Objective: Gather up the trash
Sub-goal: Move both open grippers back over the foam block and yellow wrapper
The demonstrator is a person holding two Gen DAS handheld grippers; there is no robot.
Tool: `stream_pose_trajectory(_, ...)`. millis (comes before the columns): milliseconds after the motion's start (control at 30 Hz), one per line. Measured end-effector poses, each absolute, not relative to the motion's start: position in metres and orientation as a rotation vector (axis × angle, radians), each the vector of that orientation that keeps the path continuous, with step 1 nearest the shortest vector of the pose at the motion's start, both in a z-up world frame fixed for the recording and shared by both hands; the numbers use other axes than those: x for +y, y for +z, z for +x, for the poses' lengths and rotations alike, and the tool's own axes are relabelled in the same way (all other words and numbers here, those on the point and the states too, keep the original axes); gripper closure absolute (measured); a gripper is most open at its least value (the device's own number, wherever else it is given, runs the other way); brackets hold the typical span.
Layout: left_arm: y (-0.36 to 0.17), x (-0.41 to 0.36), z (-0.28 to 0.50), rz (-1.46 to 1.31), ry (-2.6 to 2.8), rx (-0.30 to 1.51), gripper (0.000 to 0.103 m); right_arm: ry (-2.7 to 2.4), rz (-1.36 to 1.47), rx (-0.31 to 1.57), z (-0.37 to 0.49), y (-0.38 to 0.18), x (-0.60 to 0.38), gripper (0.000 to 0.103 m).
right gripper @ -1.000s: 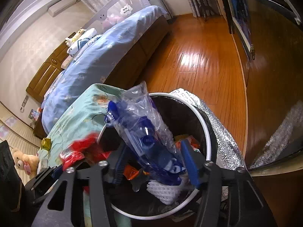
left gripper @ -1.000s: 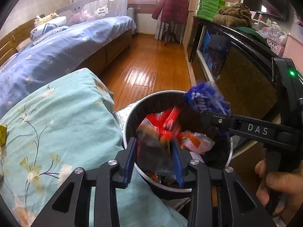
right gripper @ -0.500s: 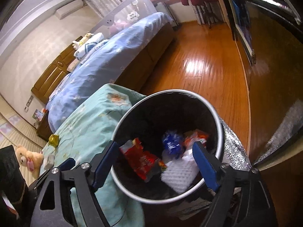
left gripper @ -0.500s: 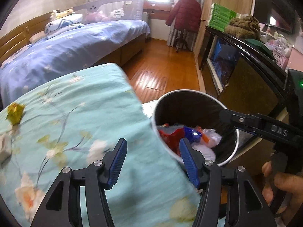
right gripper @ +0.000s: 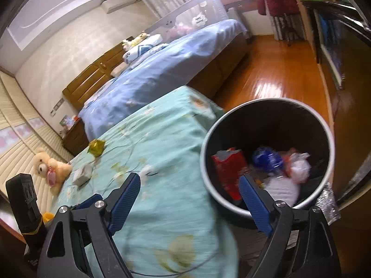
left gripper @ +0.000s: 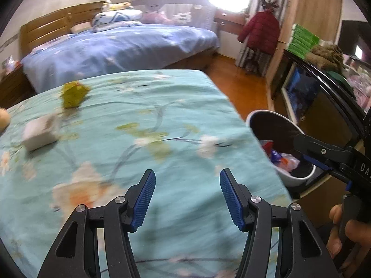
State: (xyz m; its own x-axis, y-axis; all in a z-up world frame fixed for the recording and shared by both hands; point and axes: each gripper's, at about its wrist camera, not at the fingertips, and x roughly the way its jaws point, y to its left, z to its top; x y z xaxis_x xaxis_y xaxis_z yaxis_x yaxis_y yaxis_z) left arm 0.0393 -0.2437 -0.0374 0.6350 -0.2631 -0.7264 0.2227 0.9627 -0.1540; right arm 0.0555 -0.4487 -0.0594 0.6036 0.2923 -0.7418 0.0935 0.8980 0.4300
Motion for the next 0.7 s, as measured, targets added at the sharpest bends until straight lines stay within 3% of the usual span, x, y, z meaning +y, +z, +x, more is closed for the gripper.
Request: stream_pose_trajectory(700,-0.032,-0.107,0.018,-0.173,-0.038,0.82,0.045,0.332,0.379,0.997,0.084,-0.081,-0.331,0.014)
